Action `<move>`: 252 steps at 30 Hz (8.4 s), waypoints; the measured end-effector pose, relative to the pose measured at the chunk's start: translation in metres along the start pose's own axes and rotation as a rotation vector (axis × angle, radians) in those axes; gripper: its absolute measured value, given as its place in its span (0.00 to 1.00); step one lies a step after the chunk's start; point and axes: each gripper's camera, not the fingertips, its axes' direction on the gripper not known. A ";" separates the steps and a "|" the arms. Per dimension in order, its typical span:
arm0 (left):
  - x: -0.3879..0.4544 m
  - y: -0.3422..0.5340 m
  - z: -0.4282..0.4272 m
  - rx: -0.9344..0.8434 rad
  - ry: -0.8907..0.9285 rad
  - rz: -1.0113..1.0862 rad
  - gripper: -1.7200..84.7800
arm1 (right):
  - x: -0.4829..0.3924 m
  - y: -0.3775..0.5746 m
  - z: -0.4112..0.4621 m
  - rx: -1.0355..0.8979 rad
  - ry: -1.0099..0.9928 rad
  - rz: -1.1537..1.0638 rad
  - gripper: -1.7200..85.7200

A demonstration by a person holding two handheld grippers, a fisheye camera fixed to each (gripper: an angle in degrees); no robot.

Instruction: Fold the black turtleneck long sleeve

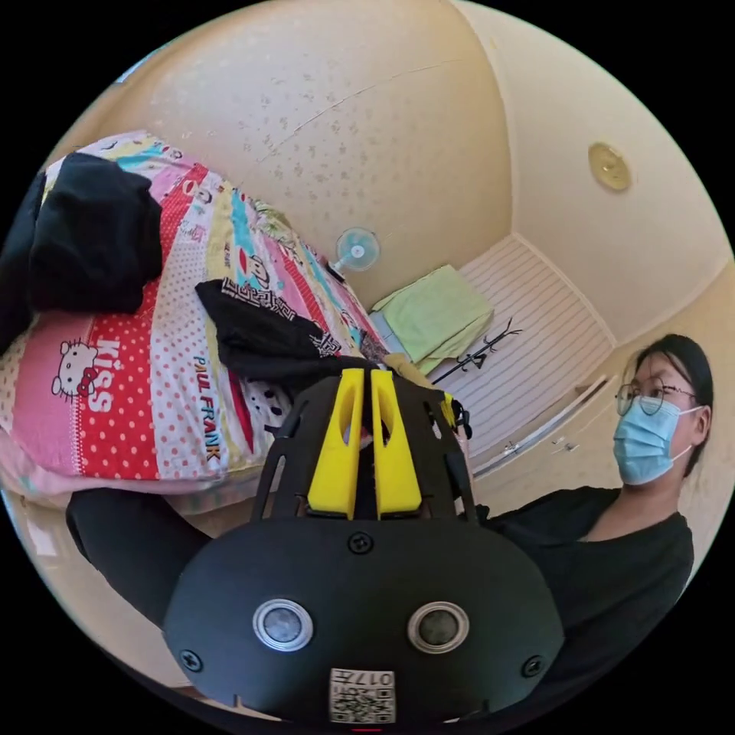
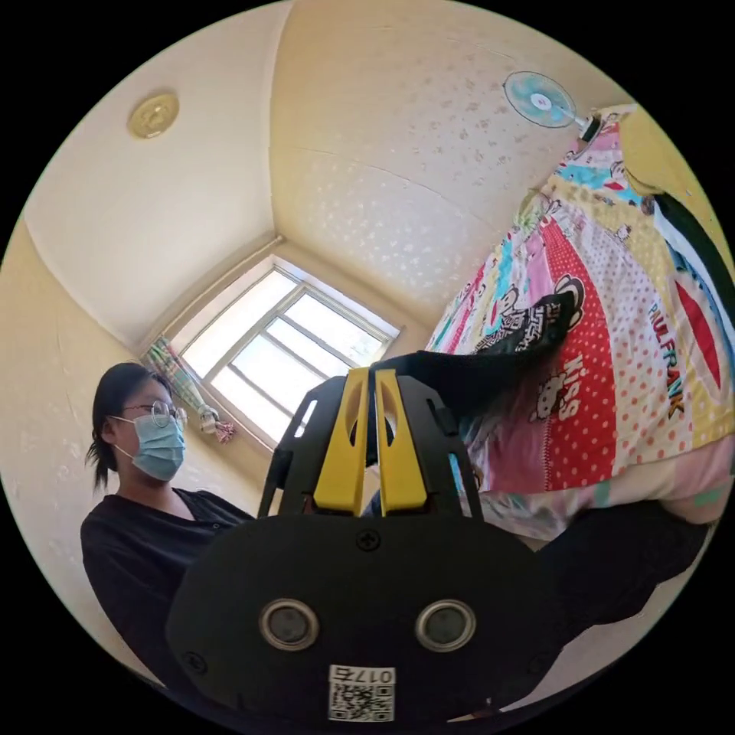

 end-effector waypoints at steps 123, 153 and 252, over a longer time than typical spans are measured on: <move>-0.117 -0.239 0.288 -0.170 -0.639 -0.225 0.11 | 0.191 -0.131 0.210 -0.078 0.689 0.020 0.04; -0.182 -0.076 0.251 -0.146 -0.293 -0.658 0.10 | 0.083 0.001 0.218 -0.043 0.627 -0.329 0.03; -0.152 -0.172 0.592 -1.152 -0.966 0.048 0.01 | 0.154 0.053 0.305 -0.868 1.121 -0.257 0.03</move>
